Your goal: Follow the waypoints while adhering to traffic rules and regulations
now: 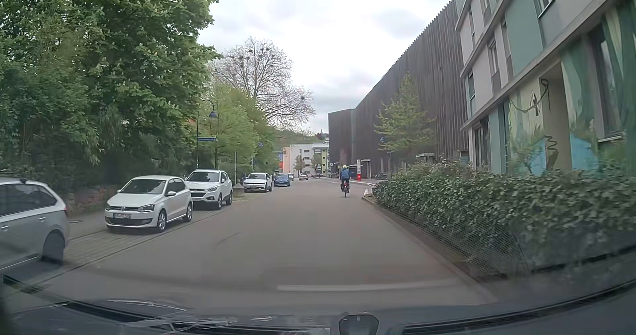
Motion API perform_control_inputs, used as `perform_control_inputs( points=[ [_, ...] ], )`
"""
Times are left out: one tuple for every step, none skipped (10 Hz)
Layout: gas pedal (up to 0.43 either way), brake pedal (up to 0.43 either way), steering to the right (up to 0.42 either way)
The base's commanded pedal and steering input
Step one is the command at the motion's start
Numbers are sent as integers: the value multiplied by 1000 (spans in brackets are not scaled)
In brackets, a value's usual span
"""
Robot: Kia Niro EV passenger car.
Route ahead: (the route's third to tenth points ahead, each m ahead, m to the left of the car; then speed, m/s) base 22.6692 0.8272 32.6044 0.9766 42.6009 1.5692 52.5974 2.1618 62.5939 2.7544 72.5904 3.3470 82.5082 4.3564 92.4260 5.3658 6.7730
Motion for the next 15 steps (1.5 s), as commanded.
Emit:
perform_control_inputs(
  points=[
    [67, 0, 0],
    [67, 0, 0],
    [47, 0, 0],
    [20, 0, 1],
    [20, 0, 3],
    [0, 0, 4],
    [0, 0, 4],
    [0, 0, 4],
    [0, 0, 4],
    [0, 0, 4],
    [0, 0, 4],
    [0, 0, 4],
    [0, 0, 4],
    [0, 0, 4],
    [0, 0, 4]
  ],
)
